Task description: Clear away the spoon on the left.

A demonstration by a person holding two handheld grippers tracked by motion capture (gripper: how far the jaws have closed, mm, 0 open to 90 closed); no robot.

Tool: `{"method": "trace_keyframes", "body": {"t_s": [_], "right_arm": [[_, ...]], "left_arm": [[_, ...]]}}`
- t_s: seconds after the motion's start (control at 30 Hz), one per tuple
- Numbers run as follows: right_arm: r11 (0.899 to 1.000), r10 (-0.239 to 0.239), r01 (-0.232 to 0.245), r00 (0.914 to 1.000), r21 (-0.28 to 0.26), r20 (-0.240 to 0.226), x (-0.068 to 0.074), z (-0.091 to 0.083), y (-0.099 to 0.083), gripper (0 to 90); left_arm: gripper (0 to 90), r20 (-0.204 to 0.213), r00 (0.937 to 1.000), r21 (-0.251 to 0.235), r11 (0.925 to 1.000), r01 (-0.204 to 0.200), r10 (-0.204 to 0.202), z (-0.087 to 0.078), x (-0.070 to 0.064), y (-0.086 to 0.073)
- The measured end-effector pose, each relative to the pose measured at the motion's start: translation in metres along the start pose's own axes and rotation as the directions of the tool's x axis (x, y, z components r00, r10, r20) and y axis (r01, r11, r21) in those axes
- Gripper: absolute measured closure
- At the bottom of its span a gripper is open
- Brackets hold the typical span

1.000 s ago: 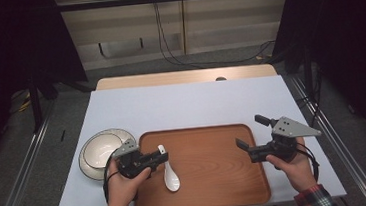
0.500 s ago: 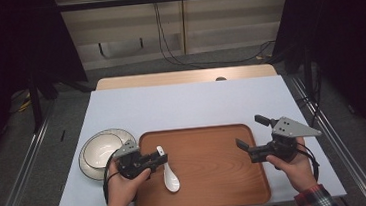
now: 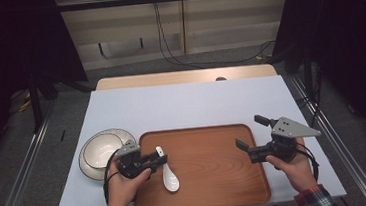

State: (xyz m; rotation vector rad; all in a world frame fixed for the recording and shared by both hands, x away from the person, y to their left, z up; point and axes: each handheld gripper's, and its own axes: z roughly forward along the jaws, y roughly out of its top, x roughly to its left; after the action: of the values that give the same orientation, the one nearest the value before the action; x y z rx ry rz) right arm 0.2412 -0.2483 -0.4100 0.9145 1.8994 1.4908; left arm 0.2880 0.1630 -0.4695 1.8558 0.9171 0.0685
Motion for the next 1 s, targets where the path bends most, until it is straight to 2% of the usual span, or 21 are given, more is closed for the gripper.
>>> {"method": "trace_keyframes", "body": {"t_s": [0.8, 0.9, 1.0], "right_arm": [[1.0, -0.009, 0.009, 1.0, 0.001, -0.001, 0.0006, 0.0004, 0.0, 1.1], [1.0, -0.011, 0.011, 0.9999, 0.001, -0.004, 0.0002, 0.0002, 0.0, 1.1], [1.0, -0.009, 0.009, 1.0, 0.002, -0.003, 0.0003, 0.0001, -0.0001, 1.1]], "left_arm": [[51.7, -0.039, 0.9989, -0.004, 0.9997, -0.026, 0.026, 0.0007, 0.0005, 0.0008], [48.4, -0.045, 0.9986, -0.003, 0.9996, -0.029, 0.029, -0.0004, 0.0011, 0.0017], [44.2, -0.044, 0.9988, -0.025, 0.9994, -0.023, 0.022, -0.0016, 0.0007, 0.0033]]}}
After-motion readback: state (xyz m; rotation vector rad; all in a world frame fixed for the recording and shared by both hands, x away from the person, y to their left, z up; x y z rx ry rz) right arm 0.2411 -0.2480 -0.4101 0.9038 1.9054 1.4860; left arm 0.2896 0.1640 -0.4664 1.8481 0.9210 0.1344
